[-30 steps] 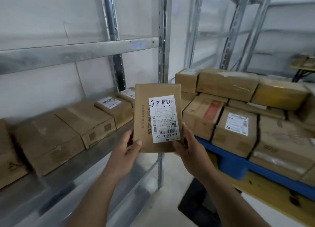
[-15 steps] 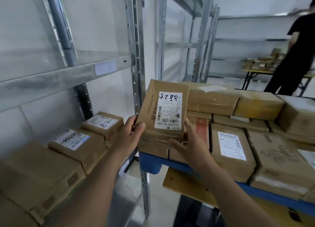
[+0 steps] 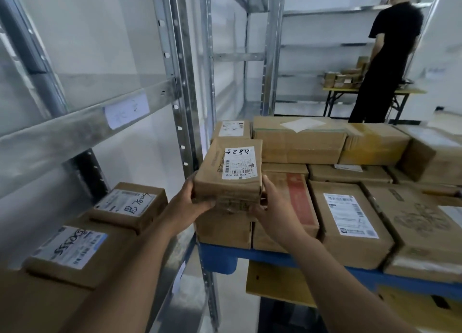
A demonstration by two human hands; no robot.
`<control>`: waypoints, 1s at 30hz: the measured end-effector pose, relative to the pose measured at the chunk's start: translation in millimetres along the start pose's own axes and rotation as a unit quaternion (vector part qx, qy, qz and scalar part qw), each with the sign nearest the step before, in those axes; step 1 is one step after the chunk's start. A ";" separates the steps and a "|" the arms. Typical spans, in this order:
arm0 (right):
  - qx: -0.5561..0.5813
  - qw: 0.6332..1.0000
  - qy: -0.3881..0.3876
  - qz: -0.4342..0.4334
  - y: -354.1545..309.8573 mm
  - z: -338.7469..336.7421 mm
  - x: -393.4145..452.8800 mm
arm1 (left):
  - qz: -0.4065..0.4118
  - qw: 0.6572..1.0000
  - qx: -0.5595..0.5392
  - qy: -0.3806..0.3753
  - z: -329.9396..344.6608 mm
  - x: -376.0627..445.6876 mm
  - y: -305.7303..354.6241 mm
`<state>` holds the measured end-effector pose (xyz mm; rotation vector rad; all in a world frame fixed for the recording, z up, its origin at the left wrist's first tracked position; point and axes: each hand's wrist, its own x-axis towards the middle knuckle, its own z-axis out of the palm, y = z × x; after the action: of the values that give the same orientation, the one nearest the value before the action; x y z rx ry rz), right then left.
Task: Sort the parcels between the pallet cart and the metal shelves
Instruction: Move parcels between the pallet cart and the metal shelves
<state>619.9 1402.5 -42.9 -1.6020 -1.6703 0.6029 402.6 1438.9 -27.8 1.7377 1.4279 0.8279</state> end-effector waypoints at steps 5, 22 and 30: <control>-0.003 1.000 0.000 0.025 1.2 8.7 8.7 | -0.025 0.999 0.032 -0.014 -0.4 16.1 -20.8; 0.002 0.999 -0.024 0.031 0.8 14.3 16.5 | -0.019 1.000 0.020 0.013 4.1 14.6 -27.7; -0.132 0.990 0.033 -0.037 1.3 -6.5 -16.2 | -0.016 0.989 0.071 0.131 28.2 -30.7 -31.2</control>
<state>625.0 1385.7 -42.9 -1.7149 -1.8096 0.2979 404.7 1408.6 -70.1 1.7531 1.7207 0.9878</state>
